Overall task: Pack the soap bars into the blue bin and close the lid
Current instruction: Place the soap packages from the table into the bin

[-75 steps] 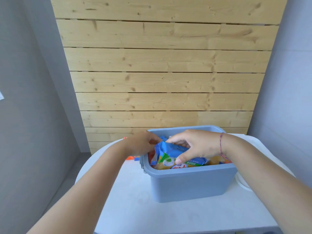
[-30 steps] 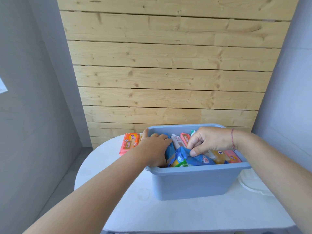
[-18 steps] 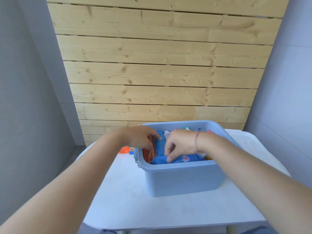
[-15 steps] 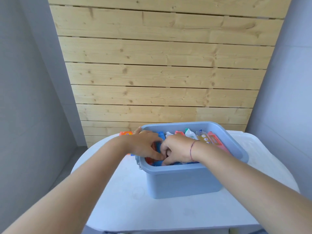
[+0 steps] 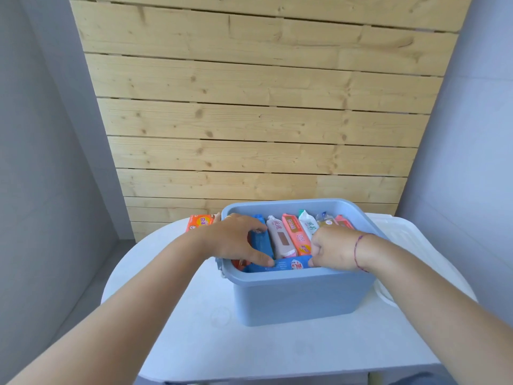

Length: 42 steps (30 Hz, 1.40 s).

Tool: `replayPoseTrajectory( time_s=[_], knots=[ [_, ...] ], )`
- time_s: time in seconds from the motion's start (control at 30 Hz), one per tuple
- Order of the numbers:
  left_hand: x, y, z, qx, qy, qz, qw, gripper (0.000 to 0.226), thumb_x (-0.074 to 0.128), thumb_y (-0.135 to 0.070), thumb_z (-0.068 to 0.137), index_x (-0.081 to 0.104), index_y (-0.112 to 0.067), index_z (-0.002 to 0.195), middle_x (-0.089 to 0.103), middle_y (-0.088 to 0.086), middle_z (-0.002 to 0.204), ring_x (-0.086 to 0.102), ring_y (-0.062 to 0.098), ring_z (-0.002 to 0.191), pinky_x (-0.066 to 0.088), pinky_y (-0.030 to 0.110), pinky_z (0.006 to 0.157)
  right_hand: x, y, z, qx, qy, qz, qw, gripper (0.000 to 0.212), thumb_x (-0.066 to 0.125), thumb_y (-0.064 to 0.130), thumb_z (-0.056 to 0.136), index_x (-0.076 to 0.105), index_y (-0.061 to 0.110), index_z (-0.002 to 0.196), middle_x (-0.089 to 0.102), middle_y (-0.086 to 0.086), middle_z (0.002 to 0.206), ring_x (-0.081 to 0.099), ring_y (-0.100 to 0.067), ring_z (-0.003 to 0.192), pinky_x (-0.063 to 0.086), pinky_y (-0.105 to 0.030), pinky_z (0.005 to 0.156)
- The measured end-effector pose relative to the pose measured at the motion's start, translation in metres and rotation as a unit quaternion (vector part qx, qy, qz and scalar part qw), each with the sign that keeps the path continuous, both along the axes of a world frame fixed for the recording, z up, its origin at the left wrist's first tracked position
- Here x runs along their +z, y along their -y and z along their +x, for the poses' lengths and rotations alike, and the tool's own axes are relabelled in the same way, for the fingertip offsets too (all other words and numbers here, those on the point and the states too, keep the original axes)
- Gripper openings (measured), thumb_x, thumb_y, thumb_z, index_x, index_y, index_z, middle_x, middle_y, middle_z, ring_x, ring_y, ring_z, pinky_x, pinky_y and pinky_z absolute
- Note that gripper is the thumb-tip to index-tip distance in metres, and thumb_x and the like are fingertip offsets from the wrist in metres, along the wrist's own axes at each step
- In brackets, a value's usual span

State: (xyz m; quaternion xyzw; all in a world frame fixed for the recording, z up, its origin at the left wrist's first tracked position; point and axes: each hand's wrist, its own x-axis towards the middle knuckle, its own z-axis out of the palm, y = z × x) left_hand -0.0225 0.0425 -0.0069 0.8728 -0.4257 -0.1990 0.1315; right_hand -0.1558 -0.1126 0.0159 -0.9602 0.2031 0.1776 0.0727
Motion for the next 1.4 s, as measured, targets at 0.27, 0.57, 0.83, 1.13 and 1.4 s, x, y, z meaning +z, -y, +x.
replayPoseTrajectory(
  time_s=[0.27,0.57,0.83,1.13,1.4],
  knots=[
    [-0.004,-0.007,0.004,0.019,-0.13,-0.133,0.982,0.056,0.071,-0.057,0.066,0.057,-0.041,0.118,0.057,-0.013,0.124,0.053,0.008,0.112,0.044,0.023,0.091,0.003,-0.005,0.007,0.026,-0.036,-0.069,0.997,0.041,0.053,0.027,0.09,0.037,0.015,0.054,0.042,-0.006,0.062,0.041,-0.021,0.057,0.032,-0.026,0.054],
    [-0.073,-0.039,0.084,0.455,-0.084,-0.331,0.822,0.043,0.056,-0.015,0.082,0.052,-0.015,0.125,0.054,0.002,0.117,0.057,0.019,0.099,0.043,0.026,0.062,0.02,-0.017,0.036,-0.009,0.192,-0.01,0.981,0.028,0.048,0.021,0.088,0.07,0.006,0.08,0.076,-0.007,0.078,0.071,-0.027,0.08,0.056,-0.034,0.076],
    [-0.135,-0.013,0.115,0.414,-0.03,-0.157,0.896,0.066,0.053,-0.051,0.081,0.036,-0.026,0.139,0.034,0.011,0.145,0.029,0.032,0.134,0.027,0.042,0.109,-0.011,-0.057,0.09,0.045,0.236,0.007,0.971,0.04,0.049,0.038,0.092,0.049,0.022,0.129,0.041,0.004,0.141,0.037,-0.02,0.132,0.034,-0.036,0.109],
    [-0.137,-0.009,0.128,0.313,0.07,-0.035,0.947,0.065,0.056,-0.039,0.078,0.033,-0.025,0.137,0.042,0.011,0.132,0.038,0.031,0.125,0.035,0.041,0.097,-0.032,-0.059,0.085,0.055,0.212,-0.015,0.976,0.037,0.05,0.036,0.092,0.05,0.028,0.128,0.018,0.009,0.157,0.01,-0.015,0.146,0.023,-0.035,0.115],
    [-0.122,-0.033,0.113,0.436,-0.029,-0.274,0.857,0.051,0.051,-0.035,0.084,0.046,-0.023,0.133,0.057,0.012,0.121,0.04,0.035,0.118,0.04,0.037,0.09,-0.019,-0.044,0.073,0.041,0.255,0.055,0.964,0.035,0.054,0.03,0.091,0.053,0.027,0.126,0.032,0.007,0.149,0.038,-0.013,0.13,0.026,-0.017,0.097]
  ],
)
